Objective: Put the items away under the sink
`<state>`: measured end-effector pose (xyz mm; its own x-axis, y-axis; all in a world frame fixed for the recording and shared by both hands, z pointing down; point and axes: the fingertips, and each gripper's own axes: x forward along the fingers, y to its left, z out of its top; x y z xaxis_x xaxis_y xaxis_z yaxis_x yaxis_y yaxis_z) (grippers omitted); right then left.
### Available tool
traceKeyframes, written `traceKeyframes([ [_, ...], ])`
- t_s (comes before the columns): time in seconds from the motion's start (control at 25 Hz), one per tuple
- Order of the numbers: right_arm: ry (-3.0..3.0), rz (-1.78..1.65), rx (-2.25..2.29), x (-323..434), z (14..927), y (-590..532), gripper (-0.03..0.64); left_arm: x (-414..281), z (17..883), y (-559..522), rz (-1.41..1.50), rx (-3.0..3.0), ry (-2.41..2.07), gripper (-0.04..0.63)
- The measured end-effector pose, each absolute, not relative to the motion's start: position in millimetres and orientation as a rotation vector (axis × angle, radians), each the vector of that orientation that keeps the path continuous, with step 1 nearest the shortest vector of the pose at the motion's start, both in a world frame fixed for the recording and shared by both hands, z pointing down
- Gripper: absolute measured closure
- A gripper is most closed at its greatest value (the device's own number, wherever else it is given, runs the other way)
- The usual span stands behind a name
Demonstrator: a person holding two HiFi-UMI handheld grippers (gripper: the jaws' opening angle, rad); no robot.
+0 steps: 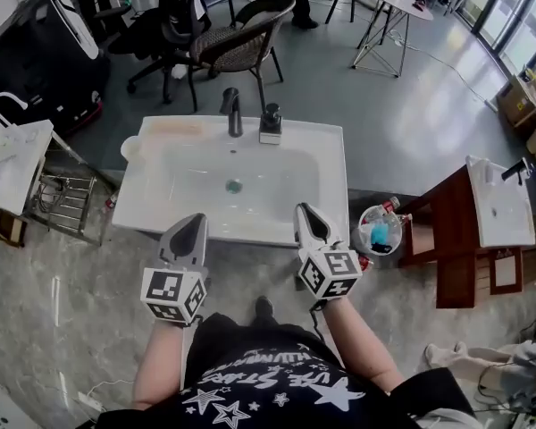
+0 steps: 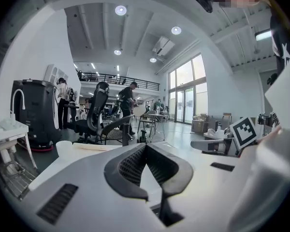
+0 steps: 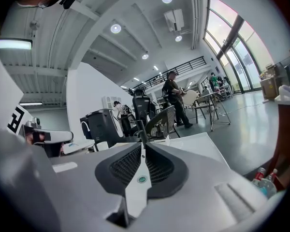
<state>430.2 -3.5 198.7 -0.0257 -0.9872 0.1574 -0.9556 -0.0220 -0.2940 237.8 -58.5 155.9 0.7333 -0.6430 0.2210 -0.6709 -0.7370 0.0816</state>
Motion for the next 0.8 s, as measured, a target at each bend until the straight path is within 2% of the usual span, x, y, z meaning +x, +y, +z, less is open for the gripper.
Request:
traceKeyframes([
  [0.28, 2.136, -0.474, -2.141, 440.6, 204.9, -21.7, 0.605, 248.7, 157.4, -77.1, 0.282, 2.774, -1.071, 0.586],
  [0.64, 2.127, -0.455, -2.198, 450.1, 201.5, -70.6, 0.523, 271.0, 165.5, -135.5, 0.272, 2.787, -0.98, 0.586],
  [0.8, 2.102, -0.445, -2.252, 456.2, 204.5, -107.7, 0.459, 272.6, 172.5, -181.1, 0.287, 2.787, -1.013, 0.586],
])
